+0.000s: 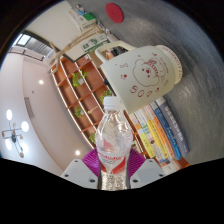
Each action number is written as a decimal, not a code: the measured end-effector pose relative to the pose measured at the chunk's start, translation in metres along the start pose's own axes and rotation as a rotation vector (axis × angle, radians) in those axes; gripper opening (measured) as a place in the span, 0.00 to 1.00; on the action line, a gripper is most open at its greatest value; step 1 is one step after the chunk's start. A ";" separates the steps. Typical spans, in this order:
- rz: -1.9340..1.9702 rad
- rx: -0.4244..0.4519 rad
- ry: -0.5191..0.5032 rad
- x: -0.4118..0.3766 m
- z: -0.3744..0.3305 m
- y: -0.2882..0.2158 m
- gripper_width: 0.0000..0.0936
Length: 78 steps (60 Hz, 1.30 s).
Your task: Pour water
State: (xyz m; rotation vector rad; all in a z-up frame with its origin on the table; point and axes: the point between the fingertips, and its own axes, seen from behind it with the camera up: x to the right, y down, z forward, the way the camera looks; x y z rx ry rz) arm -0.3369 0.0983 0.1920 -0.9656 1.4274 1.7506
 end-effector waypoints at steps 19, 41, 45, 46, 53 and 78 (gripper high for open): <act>-1.009 -0.045 0.124 -0.047 -0.016 -0.004 0.37; -2.047 0.452 0.634 -0.148 -0.054 -0.208 0.38; -2.062 0.489 0.705 -0.156 -0.061 -0.225 0.38; -2.062 0.492 0.715 -0.155 -0.061 -0.231 0.38; -2.039 0.503 0.734 -0.143 -0.060 -0.272 0.38; -1.971 0.467 0.716 -0.092 -0.053 -0.330 0.41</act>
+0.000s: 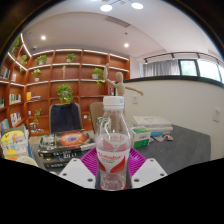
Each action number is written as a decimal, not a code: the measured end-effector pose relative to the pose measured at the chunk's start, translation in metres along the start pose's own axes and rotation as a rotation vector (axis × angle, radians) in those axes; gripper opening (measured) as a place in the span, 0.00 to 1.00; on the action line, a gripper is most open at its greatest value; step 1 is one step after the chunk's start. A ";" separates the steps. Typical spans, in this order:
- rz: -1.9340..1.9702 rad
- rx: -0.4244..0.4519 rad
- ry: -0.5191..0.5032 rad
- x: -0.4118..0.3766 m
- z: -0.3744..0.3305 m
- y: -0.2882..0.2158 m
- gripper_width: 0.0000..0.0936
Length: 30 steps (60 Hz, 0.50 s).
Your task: Pour water
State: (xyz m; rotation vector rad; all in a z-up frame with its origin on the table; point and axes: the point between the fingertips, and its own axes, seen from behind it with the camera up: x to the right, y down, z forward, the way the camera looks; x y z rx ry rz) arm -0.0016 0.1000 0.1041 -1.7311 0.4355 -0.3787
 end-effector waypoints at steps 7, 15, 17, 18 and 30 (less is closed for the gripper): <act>0.000 0.004 0.000 0.001 0.001 0.000 0.45; 0.005 0.006 0.015 0.002 -0.003 0.000 0.57; 0.007 -0.007 0.013 0.001 -0.005 0.003 0.62; 0.008 -0.016 0.007 0.000 -0.005 0.006 0.66; -0.016 -0.034 -0.077 -0.015 -0.034 0.012 0.87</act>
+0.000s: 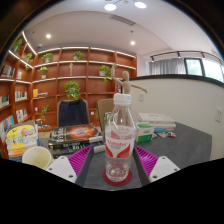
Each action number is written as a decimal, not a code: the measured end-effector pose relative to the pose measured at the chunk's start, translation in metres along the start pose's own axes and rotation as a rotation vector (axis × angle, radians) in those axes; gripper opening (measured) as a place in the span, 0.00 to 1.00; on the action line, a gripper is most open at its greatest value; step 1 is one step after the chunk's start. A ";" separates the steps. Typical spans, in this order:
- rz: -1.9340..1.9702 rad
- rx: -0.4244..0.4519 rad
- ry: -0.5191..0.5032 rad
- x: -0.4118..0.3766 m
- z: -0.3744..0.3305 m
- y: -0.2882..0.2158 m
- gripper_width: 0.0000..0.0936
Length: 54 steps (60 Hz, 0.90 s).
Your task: Pour water
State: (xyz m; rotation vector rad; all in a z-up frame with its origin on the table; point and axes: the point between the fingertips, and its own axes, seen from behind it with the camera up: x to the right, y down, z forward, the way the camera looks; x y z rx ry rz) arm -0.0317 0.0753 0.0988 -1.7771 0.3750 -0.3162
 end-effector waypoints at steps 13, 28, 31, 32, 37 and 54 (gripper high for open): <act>-0.095 -0.042 0.006 0.000 -0.076 0.022 0.90; -0.186 -0.026 -0.085 -0.017 -0.177 0.025 0.91; -0.183 -0.019 -0.129 -0.027 -0.193 0.022 0.91; -0.178 -0.015 -0.142 -0.029 -0.198 0.021 0.90; -0.142 -0.001 -0.194 -0.044 -0.220 0.015 0.90; -0.065 0.028 -0.349 -0.088 -0.261 0.008 0.90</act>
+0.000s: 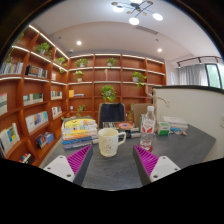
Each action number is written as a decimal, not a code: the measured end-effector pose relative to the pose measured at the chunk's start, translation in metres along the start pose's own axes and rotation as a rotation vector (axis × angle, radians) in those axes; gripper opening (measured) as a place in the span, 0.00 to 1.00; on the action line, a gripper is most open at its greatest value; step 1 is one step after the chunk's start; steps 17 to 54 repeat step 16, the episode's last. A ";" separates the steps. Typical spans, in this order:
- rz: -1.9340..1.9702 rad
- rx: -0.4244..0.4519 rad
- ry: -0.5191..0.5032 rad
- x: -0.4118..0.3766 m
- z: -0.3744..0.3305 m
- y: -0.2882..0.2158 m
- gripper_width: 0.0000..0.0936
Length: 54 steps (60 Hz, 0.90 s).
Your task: Pour water
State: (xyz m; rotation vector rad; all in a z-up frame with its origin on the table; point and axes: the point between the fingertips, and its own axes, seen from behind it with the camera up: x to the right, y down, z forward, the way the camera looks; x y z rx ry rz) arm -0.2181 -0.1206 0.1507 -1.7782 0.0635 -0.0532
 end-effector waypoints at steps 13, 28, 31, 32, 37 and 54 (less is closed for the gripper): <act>0.013 0.004 -0.077 -0.022 -0.003 0.002 0.90; 0.011 0.009 -0.083 -0.024 -0.001 0.000 0.90; 0.011 0.009 -0.083 -0.024 -0.001 0.000 0.90; 0.011 0.009 -0.083 -0.024 -0.001 0.000 0.90; 0.011 0.009 -0.083 -0.024 -0.001 0.000 0.90; 0.011 0.009 -0.083 -0.024 -0.001 0.000 0.90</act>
